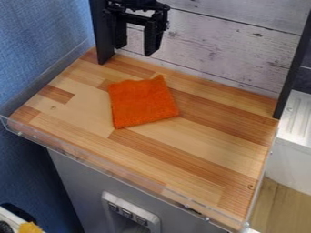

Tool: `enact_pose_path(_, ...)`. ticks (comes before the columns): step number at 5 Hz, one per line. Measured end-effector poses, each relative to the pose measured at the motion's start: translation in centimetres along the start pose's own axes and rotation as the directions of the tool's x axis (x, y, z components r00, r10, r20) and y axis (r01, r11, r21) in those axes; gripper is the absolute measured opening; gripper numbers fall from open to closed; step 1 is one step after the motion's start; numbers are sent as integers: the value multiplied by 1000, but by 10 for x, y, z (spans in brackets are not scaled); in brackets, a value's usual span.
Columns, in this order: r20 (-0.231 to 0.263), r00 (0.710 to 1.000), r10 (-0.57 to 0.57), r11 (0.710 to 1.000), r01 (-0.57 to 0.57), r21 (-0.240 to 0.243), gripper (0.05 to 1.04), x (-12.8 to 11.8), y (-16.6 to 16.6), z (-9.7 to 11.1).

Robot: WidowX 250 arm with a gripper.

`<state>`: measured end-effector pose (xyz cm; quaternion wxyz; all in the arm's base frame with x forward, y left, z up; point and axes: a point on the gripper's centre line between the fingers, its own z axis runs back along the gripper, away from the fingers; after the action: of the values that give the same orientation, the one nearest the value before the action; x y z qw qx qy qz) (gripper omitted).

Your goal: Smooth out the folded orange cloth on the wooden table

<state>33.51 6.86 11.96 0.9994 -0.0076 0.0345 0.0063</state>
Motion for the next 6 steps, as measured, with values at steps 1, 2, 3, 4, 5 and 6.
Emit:
enact_pose_path(1,9,999,48,999,-48,0,999,1,-1,-4)
enact_pose_path(2,18,992,127,992,-127,0,995,2,-5,-11)
enact_pose_path(3,35,976,215,977,-215,0,958,3,-6,-16)
enact_pose_path(4,61,952,301,953,-302,-5,680,4,-5,-25)
enact_pose_path(5,88,924,373,927,-374,-13,376,6,-5,-33)
enact_pose_path(6,119,896,428,903,-429,-19,159,9,-9,-44)
